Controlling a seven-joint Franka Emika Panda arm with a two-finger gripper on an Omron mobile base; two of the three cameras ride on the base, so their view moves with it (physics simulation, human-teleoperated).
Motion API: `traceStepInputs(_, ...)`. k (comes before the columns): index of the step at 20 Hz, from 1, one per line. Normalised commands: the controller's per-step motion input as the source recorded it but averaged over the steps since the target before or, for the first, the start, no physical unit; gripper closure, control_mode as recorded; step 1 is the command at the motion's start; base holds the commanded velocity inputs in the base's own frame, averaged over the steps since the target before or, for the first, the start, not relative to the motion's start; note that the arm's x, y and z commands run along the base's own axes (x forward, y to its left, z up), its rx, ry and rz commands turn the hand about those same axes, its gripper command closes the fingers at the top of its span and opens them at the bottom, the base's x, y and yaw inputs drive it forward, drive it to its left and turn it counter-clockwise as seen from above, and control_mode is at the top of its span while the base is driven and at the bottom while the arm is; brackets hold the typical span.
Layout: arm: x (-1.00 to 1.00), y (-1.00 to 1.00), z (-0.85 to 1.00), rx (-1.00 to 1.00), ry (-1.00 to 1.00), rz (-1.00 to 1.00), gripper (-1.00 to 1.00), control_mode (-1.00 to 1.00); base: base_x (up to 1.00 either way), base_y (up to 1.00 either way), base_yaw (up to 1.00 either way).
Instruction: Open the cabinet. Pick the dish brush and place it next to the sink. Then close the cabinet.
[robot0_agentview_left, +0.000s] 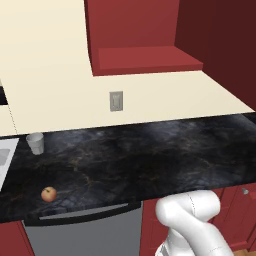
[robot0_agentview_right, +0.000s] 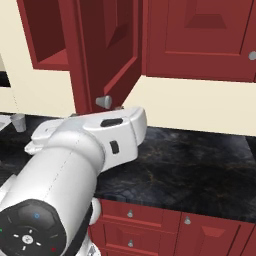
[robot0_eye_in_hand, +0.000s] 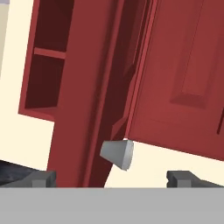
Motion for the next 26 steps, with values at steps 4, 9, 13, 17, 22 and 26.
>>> traceStepInputs(4,0.05,-0.11,0.0,0.02,0.0,0.13,-1.0,-1.0,0.0,0.0,0.0)
traceStepInputs(9,-0.04,0.0,0.02,0.01,0.0,0.29,-1.0,-1.0,0.0,0.0,0.0)
traceStepInputs(13,-0.03,0.0,0.0,0.02,0.02,0.44,-1.0,-1.0,0.0,0.0,0.0)
traceStepInputs(17,0.0,0.0,0.0,0.02,0.1,0.44,-1.0,-1.0,0.0,0.0,0.0)
traceStepInputs(22,0.0,-0.02,0.09,0.03,0.06,0.38,-1.0,-1.0,0.0,0.0,0.0)
traceStepInputs(26,0.13,-0.17,0.0,0.03,0.01,0.23,-1.0,-1.0,0.0,0.0,0.0)
